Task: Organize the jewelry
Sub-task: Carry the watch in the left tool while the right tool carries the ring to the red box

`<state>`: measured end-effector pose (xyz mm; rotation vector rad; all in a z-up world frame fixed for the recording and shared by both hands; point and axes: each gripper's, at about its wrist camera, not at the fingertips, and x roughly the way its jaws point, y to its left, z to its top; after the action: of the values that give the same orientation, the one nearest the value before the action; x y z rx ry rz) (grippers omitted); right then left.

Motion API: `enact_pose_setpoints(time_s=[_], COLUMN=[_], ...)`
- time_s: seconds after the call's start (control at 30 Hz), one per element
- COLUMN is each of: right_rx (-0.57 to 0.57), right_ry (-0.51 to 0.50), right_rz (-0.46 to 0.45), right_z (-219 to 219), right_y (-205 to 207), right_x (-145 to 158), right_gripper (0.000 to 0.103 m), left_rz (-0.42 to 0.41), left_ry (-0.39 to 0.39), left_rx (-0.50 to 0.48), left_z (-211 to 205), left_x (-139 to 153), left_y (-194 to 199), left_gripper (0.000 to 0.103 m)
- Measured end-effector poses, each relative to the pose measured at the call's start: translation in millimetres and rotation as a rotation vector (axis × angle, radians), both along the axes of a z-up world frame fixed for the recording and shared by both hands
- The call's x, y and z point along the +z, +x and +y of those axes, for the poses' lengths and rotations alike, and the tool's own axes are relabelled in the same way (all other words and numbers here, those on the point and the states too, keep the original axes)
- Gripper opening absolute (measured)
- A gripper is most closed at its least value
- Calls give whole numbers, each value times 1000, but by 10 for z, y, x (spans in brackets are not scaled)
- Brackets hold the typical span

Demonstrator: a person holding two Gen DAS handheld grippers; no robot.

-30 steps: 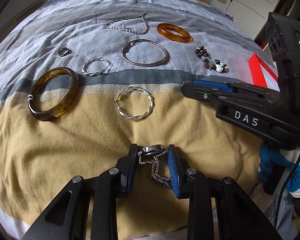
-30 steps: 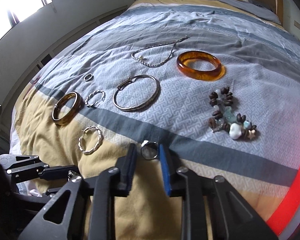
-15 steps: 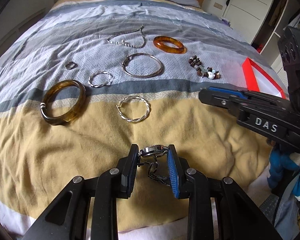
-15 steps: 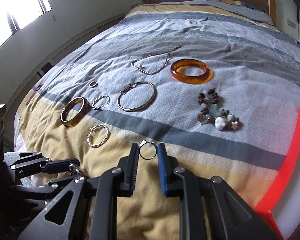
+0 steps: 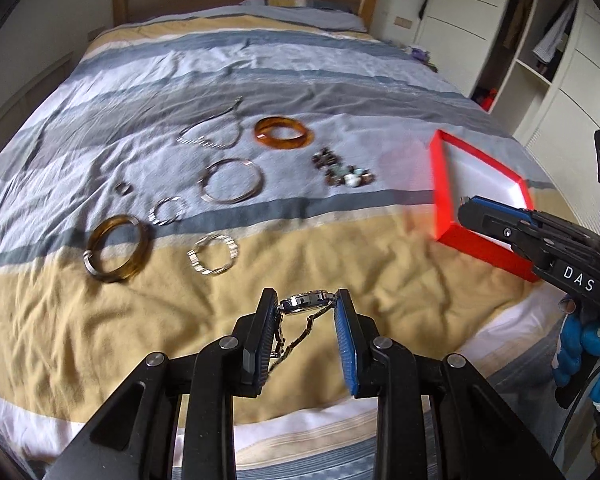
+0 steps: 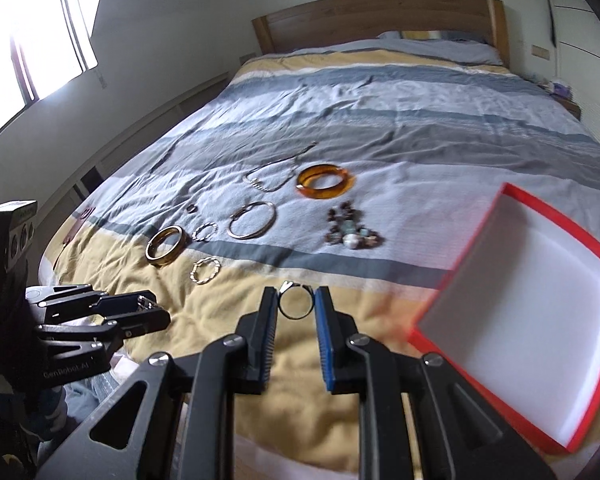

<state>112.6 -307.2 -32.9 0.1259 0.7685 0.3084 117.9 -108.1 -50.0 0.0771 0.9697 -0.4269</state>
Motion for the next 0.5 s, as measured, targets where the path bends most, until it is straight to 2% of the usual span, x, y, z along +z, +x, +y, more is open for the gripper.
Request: enact_pose_setpoints(time_s=[0.3, 0.5], right_rx=[-229, -295], right_ry=[-30, -69], right_rz=[28, 74], right_z=[-1143, -1524], right_y=[-311, -362], right_x=[-62, -227], right_gripper=[18, 18], left_rz=[-23, -30], left_ry=[-43, -49], left_rx=[-181, -306], left_z=[-1007, -1804], left_x=[207, 192], left_y=[58, 234], left_gripper=[29, 29])
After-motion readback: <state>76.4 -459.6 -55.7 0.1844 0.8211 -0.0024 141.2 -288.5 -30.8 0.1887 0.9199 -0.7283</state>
